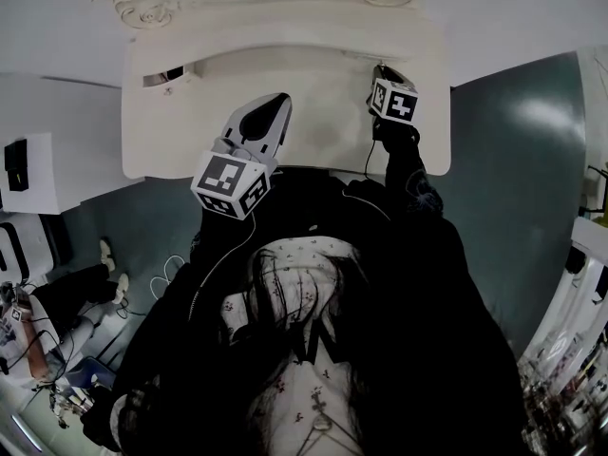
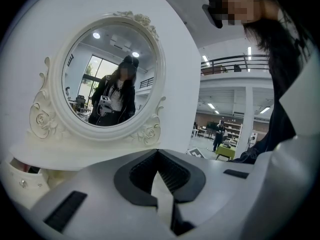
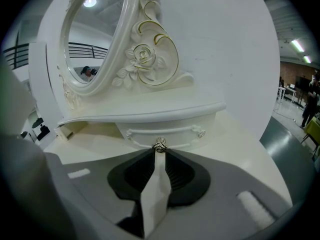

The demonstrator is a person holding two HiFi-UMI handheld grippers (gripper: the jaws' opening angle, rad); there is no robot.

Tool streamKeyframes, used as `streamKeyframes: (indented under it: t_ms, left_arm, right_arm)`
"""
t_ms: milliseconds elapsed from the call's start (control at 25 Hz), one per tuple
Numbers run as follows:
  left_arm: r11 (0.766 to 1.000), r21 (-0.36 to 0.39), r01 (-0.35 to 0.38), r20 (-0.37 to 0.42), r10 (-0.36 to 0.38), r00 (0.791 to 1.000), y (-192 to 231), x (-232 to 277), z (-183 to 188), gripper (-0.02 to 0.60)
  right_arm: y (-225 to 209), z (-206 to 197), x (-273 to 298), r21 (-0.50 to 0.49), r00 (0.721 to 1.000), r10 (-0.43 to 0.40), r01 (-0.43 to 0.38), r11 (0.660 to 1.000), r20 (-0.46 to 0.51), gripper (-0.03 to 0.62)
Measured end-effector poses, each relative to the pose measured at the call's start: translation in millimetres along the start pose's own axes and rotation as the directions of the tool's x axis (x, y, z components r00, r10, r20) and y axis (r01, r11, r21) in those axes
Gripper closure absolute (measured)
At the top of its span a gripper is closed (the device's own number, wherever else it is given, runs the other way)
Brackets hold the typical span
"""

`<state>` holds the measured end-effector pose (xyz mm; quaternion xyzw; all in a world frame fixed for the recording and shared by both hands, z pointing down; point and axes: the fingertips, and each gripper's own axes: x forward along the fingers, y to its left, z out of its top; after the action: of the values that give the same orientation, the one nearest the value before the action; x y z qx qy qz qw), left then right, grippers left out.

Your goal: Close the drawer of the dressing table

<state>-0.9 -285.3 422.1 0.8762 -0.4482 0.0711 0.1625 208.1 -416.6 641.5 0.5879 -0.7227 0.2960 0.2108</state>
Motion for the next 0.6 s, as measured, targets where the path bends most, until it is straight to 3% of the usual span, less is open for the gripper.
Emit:
streamKeyframes:
  t_ms: [600]
  left_arm:
    - [1.000, -0.004, -0.016, 0.005, 0.016, 1.000, 0.8, -9.2, -1.2, 0.581]
  right_arm:
    - [2.1, 11.6, 6.9, 0.006, 1.000, 0.005, -0.005, 1.000, 0.008, 0.519]
